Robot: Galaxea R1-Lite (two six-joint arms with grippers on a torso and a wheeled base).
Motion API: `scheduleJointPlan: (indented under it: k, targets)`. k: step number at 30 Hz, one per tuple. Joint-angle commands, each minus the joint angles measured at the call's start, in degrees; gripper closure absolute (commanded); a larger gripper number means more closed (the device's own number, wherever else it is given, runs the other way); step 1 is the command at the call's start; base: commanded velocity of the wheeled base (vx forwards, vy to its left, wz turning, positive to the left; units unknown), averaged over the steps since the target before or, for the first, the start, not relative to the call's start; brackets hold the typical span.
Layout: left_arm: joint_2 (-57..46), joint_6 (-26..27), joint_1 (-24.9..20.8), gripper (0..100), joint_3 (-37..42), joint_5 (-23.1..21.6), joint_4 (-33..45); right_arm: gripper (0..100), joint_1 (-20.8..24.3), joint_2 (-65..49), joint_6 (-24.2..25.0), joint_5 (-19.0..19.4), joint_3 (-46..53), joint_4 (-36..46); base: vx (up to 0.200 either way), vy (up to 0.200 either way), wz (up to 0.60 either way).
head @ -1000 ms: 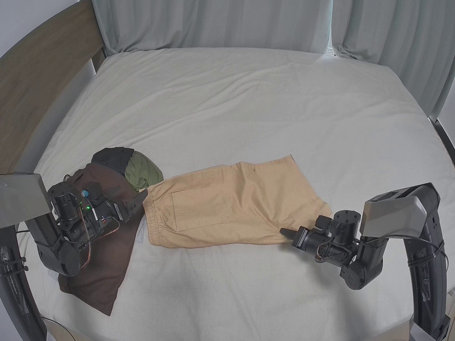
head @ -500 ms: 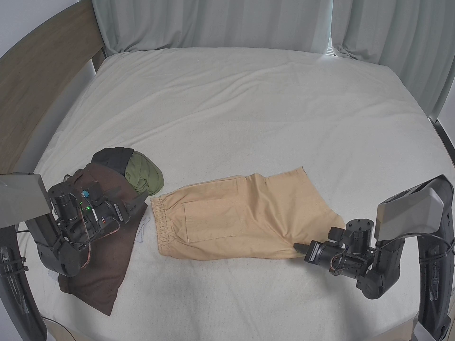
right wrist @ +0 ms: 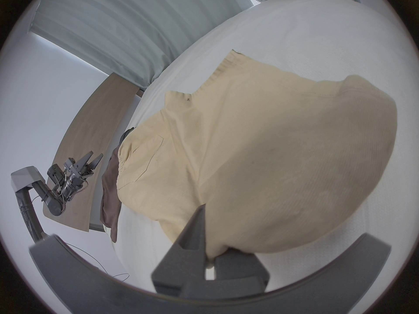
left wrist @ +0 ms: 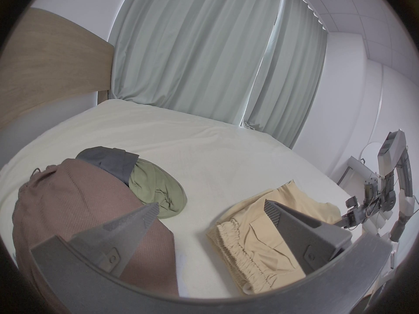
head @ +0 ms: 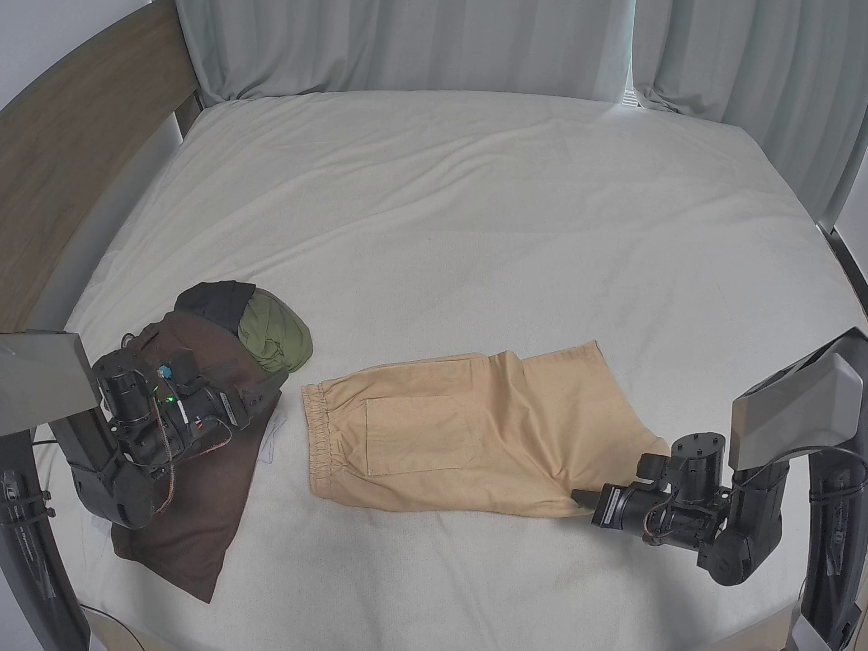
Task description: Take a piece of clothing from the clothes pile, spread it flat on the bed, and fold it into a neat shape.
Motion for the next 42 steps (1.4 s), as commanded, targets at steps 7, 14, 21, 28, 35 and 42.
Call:
scheduleJointPlan:
  k: [7,14,21,28,35,42]
  targets:
    - [-0.23,-3.18,-0.71,0,0.71,-2.83,0.01,0,0.16,0.85,-0.06,0.06,-0.88,-0.01,0.0,0.0,0.0]
    - [-0.32,-3.26,-0.71,0,1.06,-3.88,0.01,0,0.95,-0.03,-0.15,0.41,1.5,-0.01,0.0,0.0,0.0]
    - [-0.4,-3.18,-0.71,0,1.58,-4.23,0.01,0,2.62,-2.85,-1.64,6.13,7.03,-0.01,0.0,0.0,0.0]
    - [-0.4,-3.26,-1.41,0,2.99,-4.23,-0.08,0,4.82,-9.17,-4.01,8.85,9.23,-0.01,0.0,0.0,0.0]
    - [-0.58,-3.09,-1.32,0,4.22,-4.41,-0.08,0,6.14,-14.97,-4.19,8.76,8.79,-0.01,0.0,0.0,0.0]
    - [-2.16,-3.0,-1.32,0,6.33,-8.28,0.01,0,4.91,-18.67,-4.45,8.85,4.66,-0.01,0.0,0.0,0.0]
